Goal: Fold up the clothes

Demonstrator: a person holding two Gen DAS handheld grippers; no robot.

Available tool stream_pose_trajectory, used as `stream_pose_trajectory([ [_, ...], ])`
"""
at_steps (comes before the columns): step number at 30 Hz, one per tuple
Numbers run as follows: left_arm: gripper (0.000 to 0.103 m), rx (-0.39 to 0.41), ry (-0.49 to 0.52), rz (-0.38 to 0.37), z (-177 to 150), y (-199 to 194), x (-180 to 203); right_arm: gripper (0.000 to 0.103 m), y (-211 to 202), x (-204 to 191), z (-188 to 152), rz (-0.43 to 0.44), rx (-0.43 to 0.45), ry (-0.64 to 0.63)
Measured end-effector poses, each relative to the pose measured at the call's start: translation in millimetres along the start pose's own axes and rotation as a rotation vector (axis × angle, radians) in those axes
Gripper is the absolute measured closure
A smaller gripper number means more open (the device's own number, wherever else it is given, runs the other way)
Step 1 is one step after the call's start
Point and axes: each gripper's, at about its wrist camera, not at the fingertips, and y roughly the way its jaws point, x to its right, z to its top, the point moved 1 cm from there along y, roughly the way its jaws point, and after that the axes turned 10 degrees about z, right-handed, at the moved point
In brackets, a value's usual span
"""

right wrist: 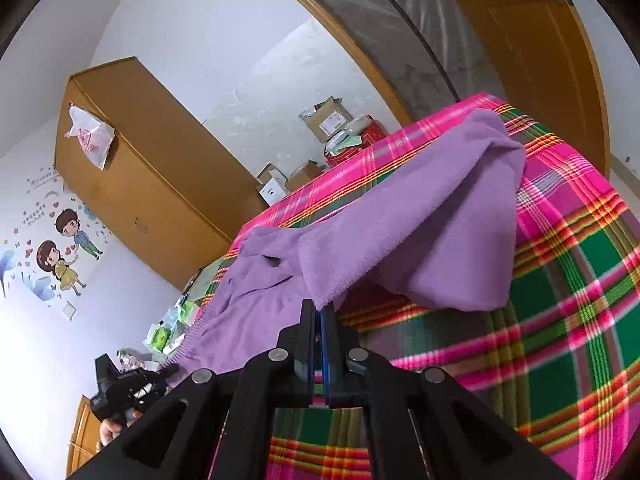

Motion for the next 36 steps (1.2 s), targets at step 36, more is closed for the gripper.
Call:
stream_pose_trajectory([
  [36, 0.093, 0.049, -0.03, 0.029, -31, -67, -48, 0.101, -34, -8, -91, 0.034, -0.123, 0.046],
])
